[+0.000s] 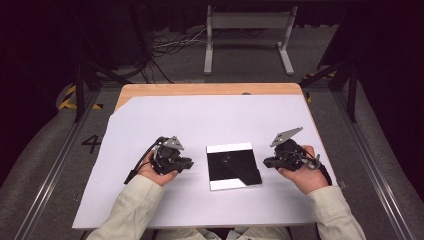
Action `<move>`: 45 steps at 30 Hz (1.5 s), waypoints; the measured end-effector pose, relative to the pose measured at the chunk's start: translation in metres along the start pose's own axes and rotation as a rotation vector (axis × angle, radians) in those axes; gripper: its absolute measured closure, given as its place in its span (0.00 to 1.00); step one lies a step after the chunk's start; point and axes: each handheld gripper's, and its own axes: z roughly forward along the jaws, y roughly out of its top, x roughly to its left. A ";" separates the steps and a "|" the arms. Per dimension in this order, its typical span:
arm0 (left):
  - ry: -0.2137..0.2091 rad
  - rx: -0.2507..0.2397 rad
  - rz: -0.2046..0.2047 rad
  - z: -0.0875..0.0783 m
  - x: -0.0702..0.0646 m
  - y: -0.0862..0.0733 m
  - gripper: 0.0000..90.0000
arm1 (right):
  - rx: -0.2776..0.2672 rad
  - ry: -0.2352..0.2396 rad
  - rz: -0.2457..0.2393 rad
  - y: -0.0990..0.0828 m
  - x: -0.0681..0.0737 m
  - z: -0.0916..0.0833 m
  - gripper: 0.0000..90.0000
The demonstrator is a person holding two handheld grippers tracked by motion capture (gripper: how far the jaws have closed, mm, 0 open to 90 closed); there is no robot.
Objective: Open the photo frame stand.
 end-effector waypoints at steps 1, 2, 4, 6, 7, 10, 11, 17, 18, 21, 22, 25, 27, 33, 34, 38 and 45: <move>0.000 -0.001 0.000 0.000 0.000 0.000 0.89 | 0.000 0.000 0.000 0.000 0.000 0.000 0.95; -0.001 -0.002 -0.001 0.000 0.000 0.000 0.89 | 0.008 0.004 -0.004 0.000 0.001 0.000 0.94; 0.000 -0.002 -0.001 -0.001 0.000 0.000 0.89 | 0.026 0.012 -0.013 0.000 0.002 0.000 0.94; -0.004 -0.003 -0.002 -0.001 0.000 0.000 0.89 | 0.046 0.023 -0.015 -0.001 0.003 0.000 0.92; -0.004 -0.002 -0.001 0.000 0.000 0.000 0.89 | 0.051 0.028 -0.016 -0.001 0.003 0.001 0.92; -0.003 0.001 -0.001 0.000 0.000 0.000 0.89 | 0.081 0.041 -0.017 -0.002 0.003 0.003 0.92; -0.006 0.002 0.000 0.000 0.000 0.000 0.89 | 0.090 0.045 -0.018 -0.002 0.004 0.004 0.91; -0.007 0.001 -0.004 0.000 0.001 0.000 0.89 | 0.127 0.064 -0.035 -0.003 0.007 0.009 0.91; -0.003 0.003 -0.006 0.000 0.000 0.000 0.89 | 0.130 0.064 -0.034 -0.003 0.008 0.009 0.91; -0.009 0.002 -0.006 0.001 0.001 0.000 0.89 | 0.147 0.070 -0.040 -0.003 0.009 0.012 0.91; -0.008 0.003 -0.006 0.001 0.001 0.000 0.89 | 0.154 0.072 -0.043 -0.004 0.009 0.012 0.91; -0.012 0.004 -0.008 0.001 0.001 0.000 0.89 | 0.166 0.076 -0.050 -0.004 0.011 0.013 0.91; -0.013 0.004 -0.009 0.001 0.001 0.000 0.89 | 0.179 0.082 -0.056 -0.004 0.012 0.015 0.91; -0.012 0.003 -0.007 0.001 0.001 0.000 0.89 | 0.214 0.095 -0.076 -0.005 0.015 0.018 0.91; -0.012 0.003 -0.006 0.001 0.001 0.000 0.89 | 0.218 0.096 -0.077 -0.005 0.016 0.019 0.91; -0.013 0.004 -0.007 0.001 0.001 0.000 0.89 | 0.236 0.107 -0.085 -0.005 0.017 0.020 0.91; -0.014 0.005 -0.008 0.001 0.001 0.000 0.89 | 0.272 0.115 -0.110 -0.006 0.019 0.024 0.91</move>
